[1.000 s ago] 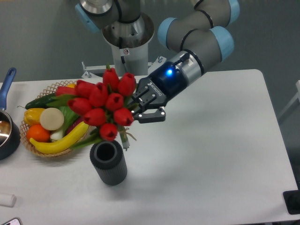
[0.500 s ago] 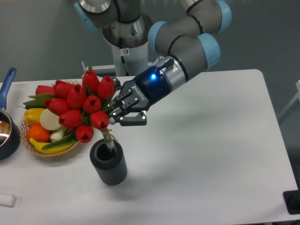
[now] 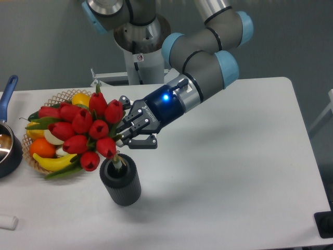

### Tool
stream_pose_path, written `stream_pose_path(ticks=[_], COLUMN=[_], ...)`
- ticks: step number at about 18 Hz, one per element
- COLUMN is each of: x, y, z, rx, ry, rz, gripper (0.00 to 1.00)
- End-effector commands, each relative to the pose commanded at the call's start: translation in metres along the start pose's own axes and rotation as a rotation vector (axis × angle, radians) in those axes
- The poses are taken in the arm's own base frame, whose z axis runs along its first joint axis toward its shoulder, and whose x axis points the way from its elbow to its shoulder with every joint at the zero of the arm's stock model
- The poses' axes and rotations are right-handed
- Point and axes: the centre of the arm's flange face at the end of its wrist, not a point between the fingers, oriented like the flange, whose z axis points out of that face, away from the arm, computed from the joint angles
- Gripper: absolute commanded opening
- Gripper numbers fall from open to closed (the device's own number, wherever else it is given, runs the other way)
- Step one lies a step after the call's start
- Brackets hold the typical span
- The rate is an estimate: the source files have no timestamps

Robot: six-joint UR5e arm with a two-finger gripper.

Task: Insert the flowers into the vase
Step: 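Lower the tulip stems into the black vase opening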

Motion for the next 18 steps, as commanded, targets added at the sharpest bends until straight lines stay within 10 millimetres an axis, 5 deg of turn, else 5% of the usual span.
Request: stream_pose_path(ticks=[18], x=[-0.007], y=[0.062], z=[0.007], rx=[-0.013], ry=[0.011], rz=[-0.015], gripper=[0.22])
